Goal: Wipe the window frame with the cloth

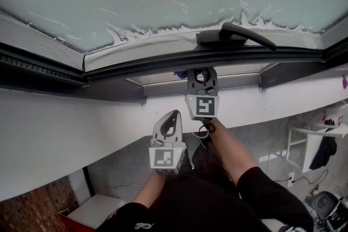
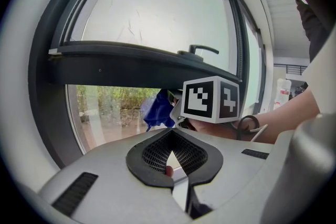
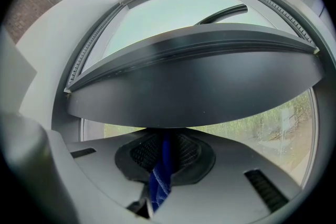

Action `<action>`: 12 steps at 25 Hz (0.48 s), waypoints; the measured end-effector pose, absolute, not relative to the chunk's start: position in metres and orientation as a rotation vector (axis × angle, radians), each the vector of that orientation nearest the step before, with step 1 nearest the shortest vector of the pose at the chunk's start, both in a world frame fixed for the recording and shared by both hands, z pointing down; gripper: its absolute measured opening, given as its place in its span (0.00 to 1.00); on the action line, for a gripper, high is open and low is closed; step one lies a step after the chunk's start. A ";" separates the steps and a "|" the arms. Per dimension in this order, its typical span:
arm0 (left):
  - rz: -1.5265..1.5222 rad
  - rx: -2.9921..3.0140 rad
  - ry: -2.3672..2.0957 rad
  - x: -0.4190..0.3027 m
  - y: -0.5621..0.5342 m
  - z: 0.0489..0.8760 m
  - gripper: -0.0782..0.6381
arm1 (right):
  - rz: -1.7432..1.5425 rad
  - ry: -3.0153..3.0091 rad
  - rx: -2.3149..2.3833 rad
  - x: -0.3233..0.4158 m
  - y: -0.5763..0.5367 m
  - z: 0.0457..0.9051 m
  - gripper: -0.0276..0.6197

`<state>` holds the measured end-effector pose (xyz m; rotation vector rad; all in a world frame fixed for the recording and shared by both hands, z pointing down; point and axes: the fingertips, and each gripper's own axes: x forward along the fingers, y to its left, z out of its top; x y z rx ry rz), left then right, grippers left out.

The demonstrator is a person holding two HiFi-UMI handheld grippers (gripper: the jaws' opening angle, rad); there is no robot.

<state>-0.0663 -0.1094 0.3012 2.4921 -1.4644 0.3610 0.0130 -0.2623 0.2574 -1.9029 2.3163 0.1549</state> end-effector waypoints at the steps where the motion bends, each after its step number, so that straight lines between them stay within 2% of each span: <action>1: 0.362 2.493 -1.461 -0.063 -0.109 0.301 0.12 | 0.156 2.318 -1.904 0.015 -0.262 0.257 0.08; 12: 0.376 2.514 -1.422 -0.032 -0.111 0.300 0.11 | 0.148 2.299 -1.931 0.048 -0.262 0.259 0.08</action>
